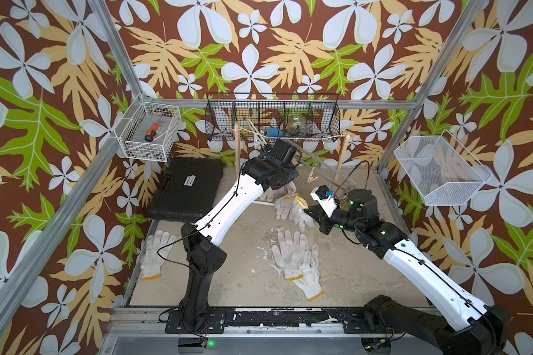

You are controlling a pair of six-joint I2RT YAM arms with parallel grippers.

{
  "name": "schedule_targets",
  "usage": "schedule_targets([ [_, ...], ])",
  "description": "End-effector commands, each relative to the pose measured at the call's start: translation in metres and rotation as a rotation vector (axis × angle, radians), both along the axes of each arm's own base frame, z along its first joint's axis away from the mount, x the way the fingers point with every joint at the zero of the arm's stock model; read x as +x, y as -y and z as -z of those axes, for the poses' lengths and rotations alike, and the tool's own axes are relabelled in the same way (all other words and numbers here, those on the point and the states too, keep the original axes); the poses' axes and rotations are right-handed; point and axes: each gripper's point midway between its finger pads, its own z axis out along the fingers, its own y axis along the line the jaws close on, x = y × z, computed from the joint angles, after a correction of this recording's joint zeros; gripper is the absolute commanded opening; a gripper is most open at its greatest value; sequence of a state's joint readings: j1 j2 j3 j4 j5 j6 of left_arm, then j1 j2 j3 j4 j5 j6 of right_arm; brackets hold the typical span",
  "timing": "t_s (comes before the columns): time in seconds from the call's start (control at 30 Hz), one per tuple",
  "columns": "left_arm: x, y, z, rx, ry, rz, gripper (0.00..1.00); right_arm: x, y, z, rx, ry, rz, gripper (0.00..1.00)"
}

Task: Clip the gloves onto a hanger to dry
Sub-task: Adjust the hanger on the clothesline.

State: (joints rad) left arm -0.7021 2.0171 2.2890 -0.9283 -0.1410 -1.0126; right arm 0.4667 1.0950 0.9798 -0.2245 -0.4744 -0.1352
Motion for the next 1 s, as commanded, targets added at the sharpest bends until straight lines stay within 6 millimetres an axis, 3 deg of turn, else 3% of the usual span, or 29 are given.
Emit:
schedule_targets([
  [0.0, -0.003, 0.016, -0.014, -0.046, 0.037, 0.065, 0.02, 0.001, -0.002, -0.01, 0.023, 0.032, -0.005, 0.0],
  [0.23, -0.014, 0.032, -0.012, -0.04, 0.037, 0.139, 0.01, 0.001, 0.002, -0.01, 0.014, 0.034, 0.003, 0.0],
  [0.57, -0.026, 0.039, -0.018, -0.047, 0.046, 0.201, 0.01, 0.001, 0.008, -0.012, 0.009, 0.036, 0.021, 0.0],
  [0.97, -0.026, 0.036, -0.013, -0.04, 0.048, 0.205, 0.16, 0.0, 0.015, -0.016, 0.001, 0.042, 0.036, 0.0],
])
